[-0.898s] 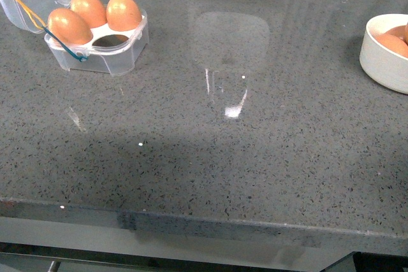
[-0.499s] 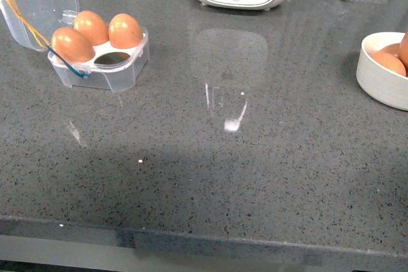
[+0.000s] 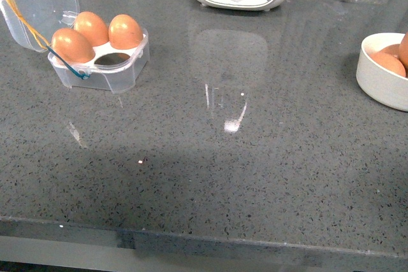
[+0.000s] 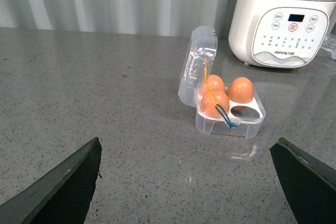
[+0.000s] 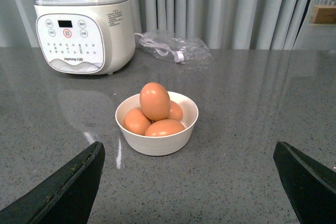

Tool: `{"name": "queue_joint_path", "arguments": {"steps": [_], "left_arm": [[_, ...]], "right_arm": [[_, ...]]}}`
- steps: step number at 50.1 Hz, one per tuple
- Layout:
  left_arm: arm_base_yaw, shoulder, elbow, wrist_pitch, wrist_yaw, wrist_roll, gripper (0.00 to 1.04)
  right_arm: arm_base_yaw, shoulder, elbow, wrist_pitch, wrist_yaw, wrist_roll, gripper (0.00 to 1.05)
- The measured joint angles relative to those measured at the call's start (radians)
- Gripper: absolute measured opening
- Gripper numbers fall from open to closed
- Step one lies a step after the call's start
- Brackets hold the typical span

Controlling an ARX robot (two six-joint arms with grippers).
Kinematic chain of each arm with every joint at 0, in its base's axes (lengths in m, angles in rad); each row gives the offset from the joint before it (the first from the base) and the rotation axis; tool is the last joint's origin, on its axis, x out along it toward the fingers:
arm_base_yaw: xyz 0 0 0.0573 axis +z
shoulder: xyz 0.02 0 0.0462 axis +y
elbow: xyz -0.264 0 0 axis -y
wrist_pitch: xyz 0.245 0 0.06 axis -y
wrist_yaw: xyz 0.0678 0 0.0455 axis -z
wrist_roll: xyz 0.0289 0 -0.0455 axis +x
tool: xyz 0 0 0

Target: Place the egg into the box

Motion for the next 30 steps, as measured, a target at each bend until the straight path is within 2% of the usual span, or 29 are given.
{"name": "queue_joint_path", "arguments": {"steps": [9, 11, 12, 13, 15, 16, 19, 27, 30], "left_arm": [[0.000, 0.000, 0.000, 0.000, 0.000, 0.000, 0.98], [0.000, 0.000, 0.000, 0.000, 0.000, 0.000, 0.98], [0.000, 0.000, 0.000, 0.000, 0.000, 0.000, 0.98], [0.000, 0.000, 0.000, 0.000, 0.000, 0.000, 0.98], [0.000, 0.000, 0.000, 0.000, -0.001, 0.000, 0.98], [0.000, 0.000, 0.000, 0.000, 0.000, 0.000, 0.98], [0.000, 0.000, 0.000, 0.000, 0.000, 0.000, 0.98], [0.000, 0.000, 0.000, -0.001, 0.000, 0.000, 0.98], [0.000, 0.000, 0.000, -0.001, 0.000, 0.000, 0.98]], "right_arm": [[0.000, 0.000, 0.000, 0.000, 0.001, 0.000, 0.97], [0.033, 0.020, 0.011, -0.033, 0.106, 0.001, 0.97], [0.060, 0.042, 0.022, -0.046, 0.182, -0.001, 0.97], [0.099, 0.086, 0.034, -0.040, 0.302, -0.003, 0.97], [0.131, 0.152, 0.055, -0.007, 0.420, -0.003, 0.97], [0.132, 0.176, 0.064, 0.008, 0.435, -0.003, 0.97], [0.117, 0.253, 0.103, 0.069, 0.421, -0.003, 0.97], [0.020, 0.524, 0.237, 0.332, 0.287, -0.033, 0.97], [-0.010, 0.619, 0.280, 0.387, 0.245, -0.035, 0.97]]}}
